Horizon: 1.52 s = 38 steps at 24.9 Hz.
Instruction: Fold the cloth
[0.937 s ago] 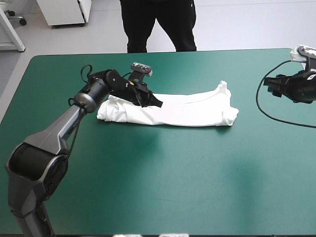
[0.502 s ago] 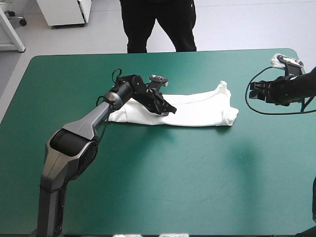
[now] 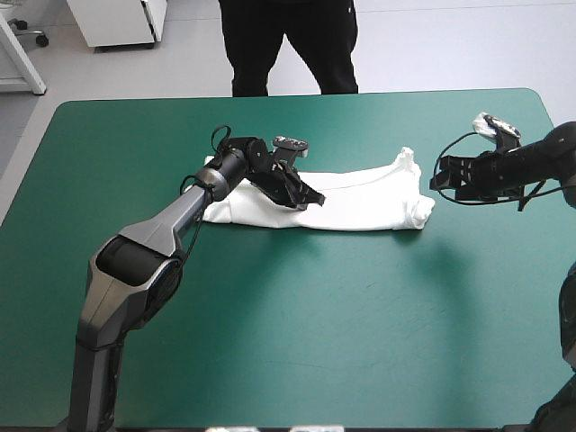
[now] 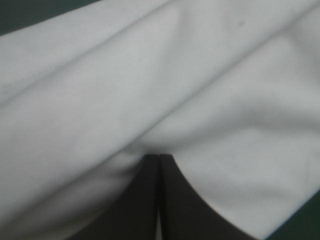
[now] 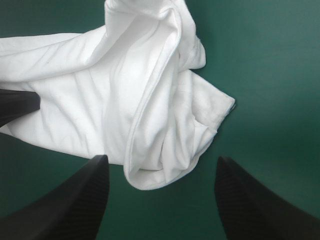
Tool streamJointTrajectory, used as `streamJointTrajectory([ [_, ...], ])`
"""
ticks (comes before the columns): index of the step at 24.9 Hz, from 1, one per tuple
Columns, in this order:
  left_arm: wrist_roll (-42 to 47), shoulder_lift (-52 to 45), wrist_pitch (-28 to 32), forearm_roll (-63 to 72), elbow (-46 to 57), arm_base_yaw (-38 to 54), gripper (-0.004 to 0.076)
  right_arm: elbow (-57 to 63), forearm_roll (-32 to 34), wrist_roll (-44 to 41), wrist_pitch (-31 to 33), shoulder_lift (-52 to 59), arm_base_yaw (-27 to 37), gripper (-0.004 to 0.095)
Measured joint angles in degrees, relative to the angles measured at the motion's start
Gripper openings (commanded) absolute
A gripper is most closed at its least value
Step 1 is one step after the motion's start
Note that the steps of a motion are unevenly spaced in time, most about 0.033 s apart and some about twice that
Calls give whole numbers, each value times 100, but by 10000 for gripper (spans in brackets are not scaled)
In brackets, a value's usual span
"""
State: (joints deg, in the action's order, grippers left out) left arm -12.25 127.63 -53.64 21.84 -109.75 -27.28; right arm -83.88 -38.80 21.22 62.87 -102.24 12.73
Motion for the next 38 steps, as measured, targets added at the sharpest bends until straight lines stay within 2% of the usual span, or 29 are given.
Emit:
streamJointTrajectory([
  [14, 141, 0, -15, -106, -6, -12, -9, 0, -548, 158, 82, -1066, -6, 645],
  [19, 141, 0, -36, -150, -17, -12, -9, -70, -932, 331, 101, -1485, -313, 636],
  [20, 141, 0, -36, -151, -17, -12, -9, -96, -1015, 332, 108, -1551, -361, 594],
  [21, 141, 0, -36, -156, -17, -12, -9, -119, -1091, 332, 129, -1598, -378, 470],
  [22, 141, 0, -38, -161, -17, -12, -9, -126, -1159, 332, 143, -1658, -391, 404],
  [23, 141, 0, -38, -161, -17, -12, -9, -131, -1161, 337, 143, -1673, -397, 257],
  [26, 141, 0, -49, -161, -17, -12, -9, -131, -1142, 409, 101, -1739, -403, -4],
  [31, 141, 0, -54, -161, -17, -12, -9, -253, -1142, 532, 194, -1815, -433, -17],
  [38, 188, 0, -79, -161, -17, -12, -9, -1048, -1430, 590, 531, -1799, -473, -17],
])
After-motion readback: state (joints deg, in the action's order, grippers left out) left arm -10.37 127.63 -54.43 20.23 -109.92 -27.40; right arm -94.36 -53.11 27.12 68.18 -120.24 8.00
